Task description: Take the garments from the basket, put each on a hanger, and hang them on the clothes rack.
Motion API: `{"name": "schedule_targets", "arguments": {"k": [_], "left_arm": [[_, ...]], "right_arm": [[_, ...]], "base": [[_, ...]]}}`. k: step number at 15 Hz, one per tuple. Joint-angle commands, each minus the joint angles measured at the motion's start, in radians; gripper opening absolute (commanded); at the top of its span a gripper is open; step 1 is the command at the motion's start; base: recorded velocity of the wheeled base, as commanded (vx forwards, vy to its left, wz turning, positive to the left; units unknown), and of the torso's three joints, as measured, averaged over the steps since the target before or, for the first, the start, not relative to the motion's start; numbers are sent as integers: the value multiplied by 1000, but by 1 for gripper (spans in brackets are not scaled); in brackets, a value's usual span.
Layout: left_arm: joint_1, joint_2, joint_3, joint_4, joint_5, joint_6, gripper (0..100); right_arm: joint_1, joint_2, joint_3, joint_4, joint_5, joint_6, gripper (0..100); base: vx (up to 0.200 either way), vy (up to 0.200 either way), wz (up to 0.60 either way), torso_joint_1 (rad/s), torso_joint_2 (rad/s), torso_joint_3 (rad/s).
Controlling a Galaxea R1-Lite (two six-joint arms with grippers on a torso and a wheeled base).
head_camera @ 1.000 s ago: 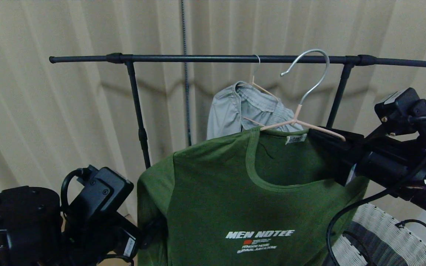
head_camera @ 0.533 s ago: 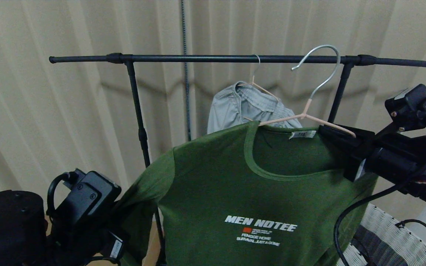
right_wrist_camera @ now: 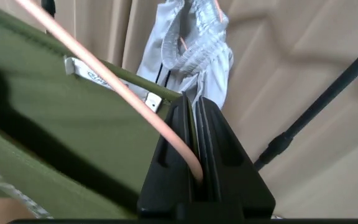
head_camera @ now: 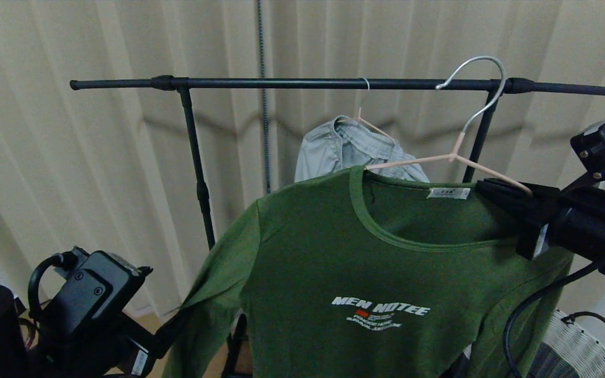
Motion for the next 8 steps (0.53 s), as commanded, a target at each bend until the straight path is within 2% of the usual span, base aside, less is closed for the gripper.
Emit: {"name": "schedule_targets", "arguments": {"k": [1, 2, 3, 5, 8], "left_arm": [[-2, -32, 16, -11, -1, -1, 100], [-5, -55, 27, -11, -1, -1, 100], [-6, -127, 39, -8, -21, -2, 100], [3, -203, 33, 0, -56, -7, 100], [3, -271, 32, 39, -56, -68, 100]], "right_arm": [[-3, -10, -25, 73, -48, -1, 0], [-3, -17, -39, 122, -79, -1, 0], [-3, -39, -77, 231, -117, 0, 0], [-3, -48, -108, 312, -122, 0, 0], [-2, -54, -147, 460, -211, 3, 0]], "base": [[0, 0, 0, 0, 0, 0], [0, 0, 0, 0, 0, 0], [0, 0, 0, 0, 0, 0], [0, 0, 0, 0, 0, 0], [0, 0, 0, 0, 0, 0]]}}
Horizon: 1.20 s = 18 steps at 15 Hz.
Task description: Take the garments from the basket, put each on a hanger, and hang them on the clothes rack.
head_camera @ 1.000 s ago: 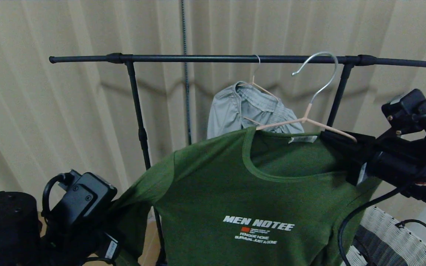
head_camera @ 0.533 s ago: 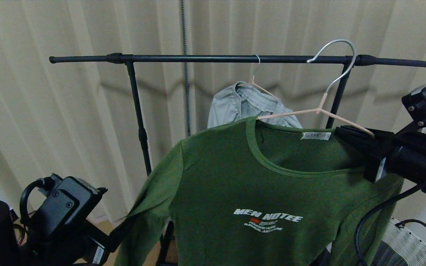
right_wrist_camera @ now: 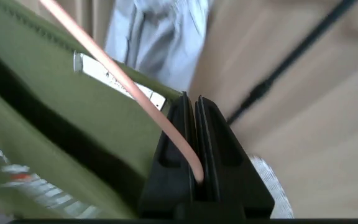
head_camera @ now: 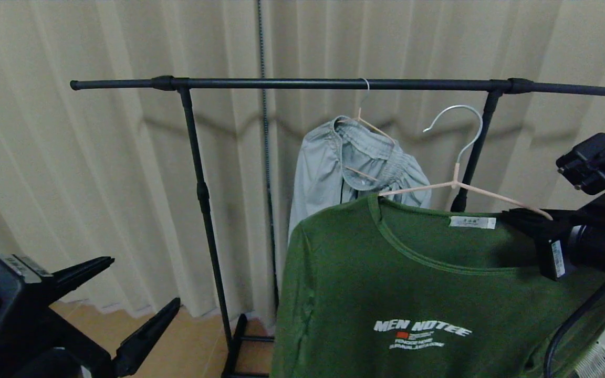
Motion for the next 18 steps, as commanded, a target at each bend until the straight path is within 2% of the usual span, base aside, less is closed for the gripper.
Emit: {"name": "schedule_targets", "arguments": {"k": [1, 3, 6, 9, 16, 18], "left_arm": [[2, -83, 2, 59, -1, -13, 100], [13, -143, 42, 91, 3, -7, 100], [122, -278, 137, 91, -3, 76, 100], [171, -302, 144, 92, -1, 73, 100], [176, -302, 141, 92, -23, 67, 100], [177, -296, 139, 92, -41, 68, 100]], "right_arm": [[2, -6, -19, 18, -14, 2, 0], [2, -9, -16, 44, -35, 2, 0], [1, -23, -25, 121, -85, 2, 0], [1, -21, -42, 124, -103, 2, 0], [1, -21, -53, 112, -103, 2, 0], [2, -9, -102, 113, -101, 3, 0]], "base": [[0, 0, 0, 0, 0, 0], [0, 0, 0, 0, 0, 0], [0, 0, 0, 0, 0, 0], [0, 67, 0, -1, -1, -1], [0, 200, 0, 2, 0, 4], [0, 0, 0, 0, 0, 0]]}}
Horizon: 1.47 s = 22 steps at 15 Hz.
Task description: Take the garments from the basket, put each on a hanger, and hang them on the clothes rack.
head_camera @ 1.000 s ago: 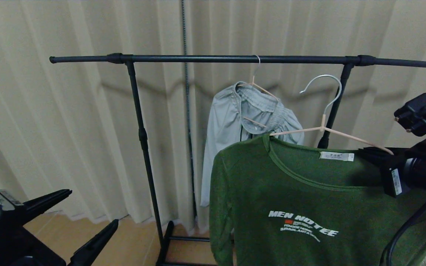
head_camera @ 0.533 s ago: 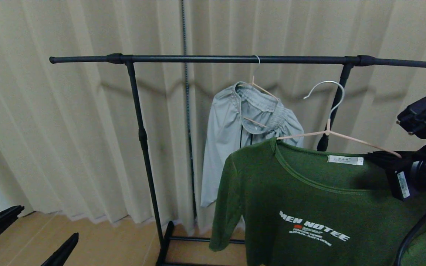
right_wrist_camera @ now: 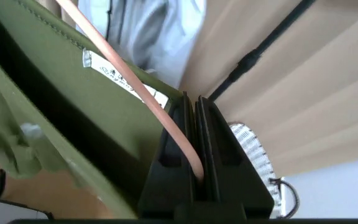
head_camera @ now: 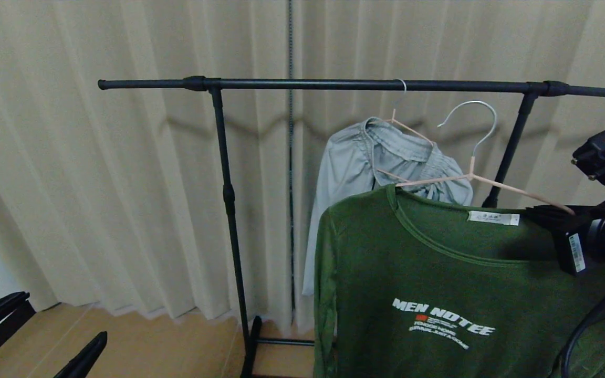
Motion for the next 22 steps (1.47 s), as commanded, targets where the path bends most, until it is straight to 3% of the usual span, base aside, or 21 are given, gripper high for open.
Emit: {"name": "schedule_targets", "arguments": {"k": [1, 6, 14, 19, 22], "left_arm": [[1, 20, -10, -1, -1, 2, 100], [1, 62, -20, -1, -1, -1, 100], [1, 71, -43, -4, 2, -1, 100], [30, 74, -36, -4, 3, -3, 100], [30, 68, -20, -4, 3, -1, 100]], "right_arm": [[5, 30, -68, -1, 0, 0, 0], [5, 86, -177, 4, -1, -2, 0], [11, 118, -197, 10, -6, 0, 0], [26, 151, -198, 8, -87, 1, 0], [26, 184, -224, 8, -92, 3, 0]], "base": [[0, 0, 0, 0, 0, 0], [160, 0, 0, -1, 2, 1], [200, 0, 0, 4, 2, 4], [200, 0, 0, -1, 5, -1], [67, 0, 0, 2, 1, 1]]}}
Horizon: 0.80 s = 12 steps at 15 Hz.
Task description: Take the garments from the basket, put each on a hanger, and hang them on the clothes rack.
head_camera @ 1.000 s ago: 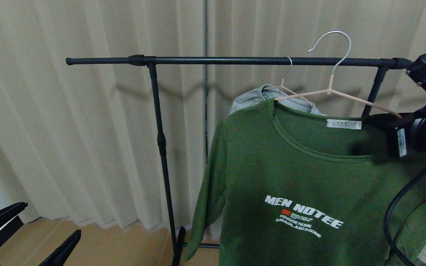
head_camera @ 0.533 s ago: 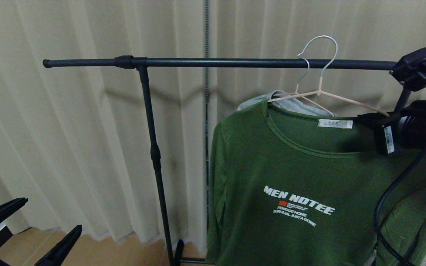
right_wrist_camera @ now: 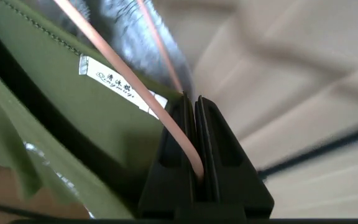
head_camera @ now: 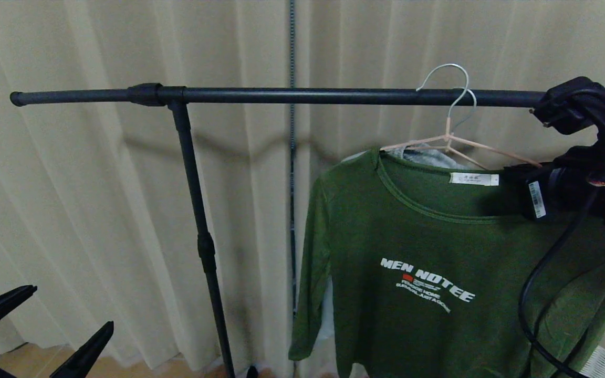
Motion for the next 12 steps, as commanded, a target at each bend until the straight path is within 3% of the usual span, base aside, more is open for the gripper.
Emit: {"name": "schedule_targets", "arguments": {"k": [1, 3, 7, 10, 12], "left_arm": [[-1, -5, 13, 0, 1, 1, 100], [3, -14, 24, 2, 2, 1, 100], [10, -12, 24, 2, 2, 1, 100], [9, -17, 26, 2, 2, 2, 100], [9, -17, 27, 2, 2, 2, 100]], "right_arm": [[-2, 34, -25, 0, -8, 2, 0], [-4, 54, -45, 0, -12, 2, 0], [4, 137, -141, 2, -119, 0, 0], [56, 215, -192, 3, -222, 0, 0], [99, 241, -203, 5, -245, -3, 0]], "base": [[0, 0, 0, 0, 0, 0], [0, 0, 0, 0, 0, 0], [0, 0, 0, 0, 0, 0], [0, 0, 0, 0, 0, 0], [0, 0, 0, 0, 0, 0]]}}
